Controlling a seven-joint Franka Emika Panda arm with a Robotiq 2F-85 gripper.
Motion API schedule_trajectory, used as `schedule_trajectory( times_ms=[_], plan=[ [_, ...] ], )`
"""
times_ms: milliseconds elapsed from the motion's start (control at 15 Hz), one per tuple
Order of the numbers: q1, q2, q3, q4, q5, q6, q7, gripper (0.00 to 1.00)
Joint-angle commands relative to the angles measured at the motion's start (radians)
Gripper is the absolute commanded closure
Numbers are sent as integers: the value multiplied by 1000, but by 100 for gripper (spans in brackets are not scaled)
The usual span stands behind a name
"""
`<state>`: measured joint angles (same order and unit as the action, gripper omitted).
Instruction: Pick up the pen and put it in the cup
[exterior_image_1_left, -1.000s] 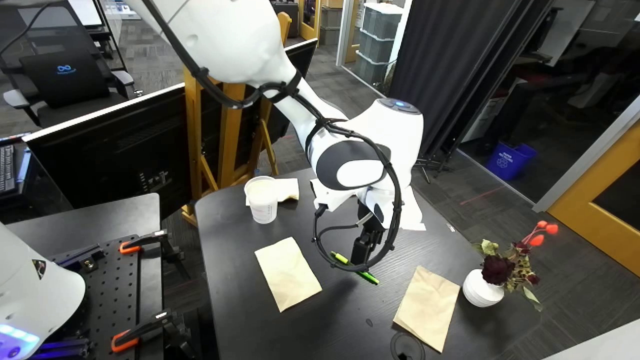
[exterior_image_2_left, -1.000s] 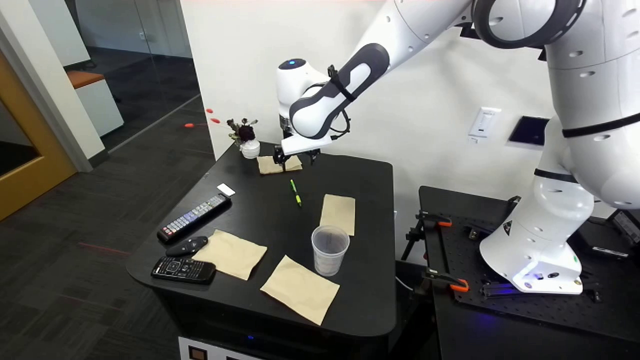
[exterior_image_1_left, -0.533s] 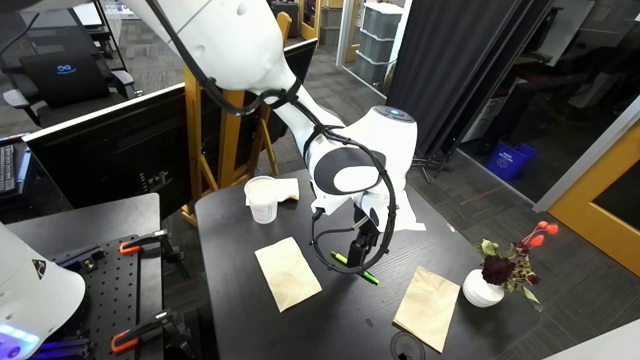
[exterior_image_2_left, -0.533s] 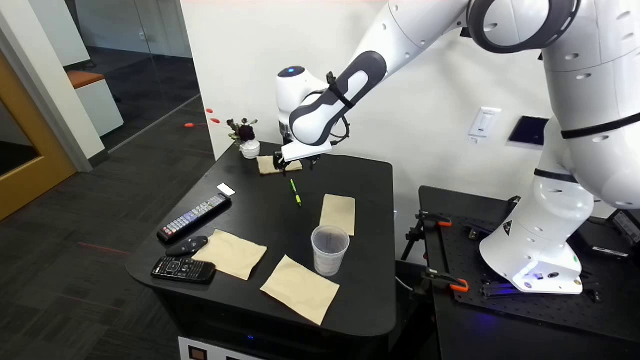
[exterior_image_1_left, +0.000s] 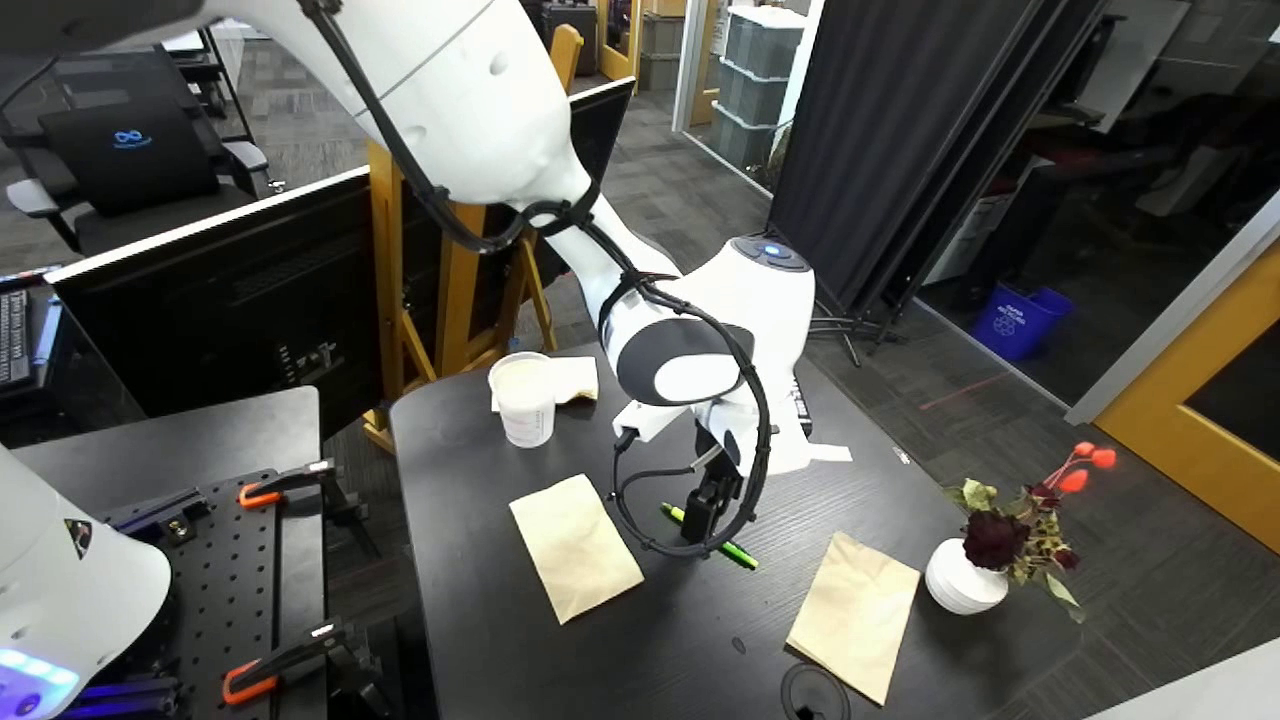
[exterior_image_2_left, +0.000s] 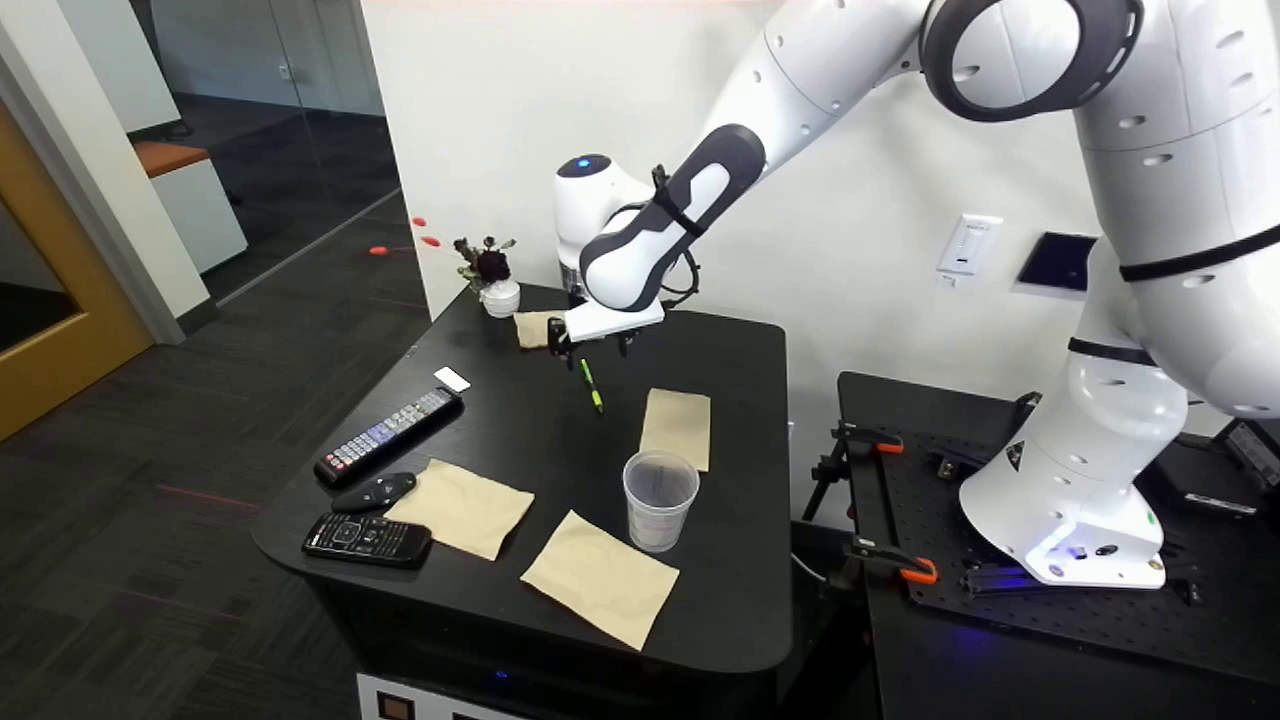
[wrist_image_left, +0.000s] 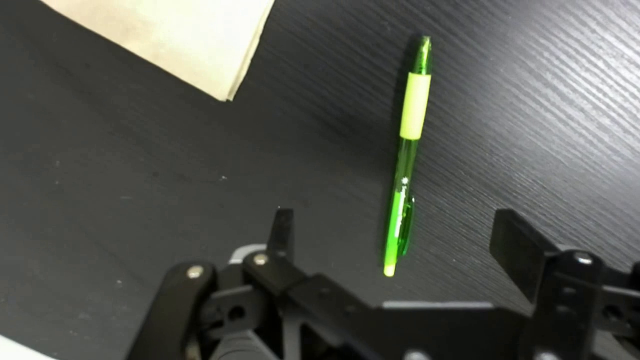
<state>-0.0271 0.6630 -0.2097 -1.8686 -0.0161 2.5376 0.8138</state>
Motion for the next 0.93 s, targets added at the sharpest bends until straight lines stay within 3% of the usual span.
schedule_trajectory(
  times_ms=[0,867],
  plan=[
    [12,2,-10,-28,28,40,-4,0],
    [4,36,-31,-28,35,60,-5,0]
  ],
)
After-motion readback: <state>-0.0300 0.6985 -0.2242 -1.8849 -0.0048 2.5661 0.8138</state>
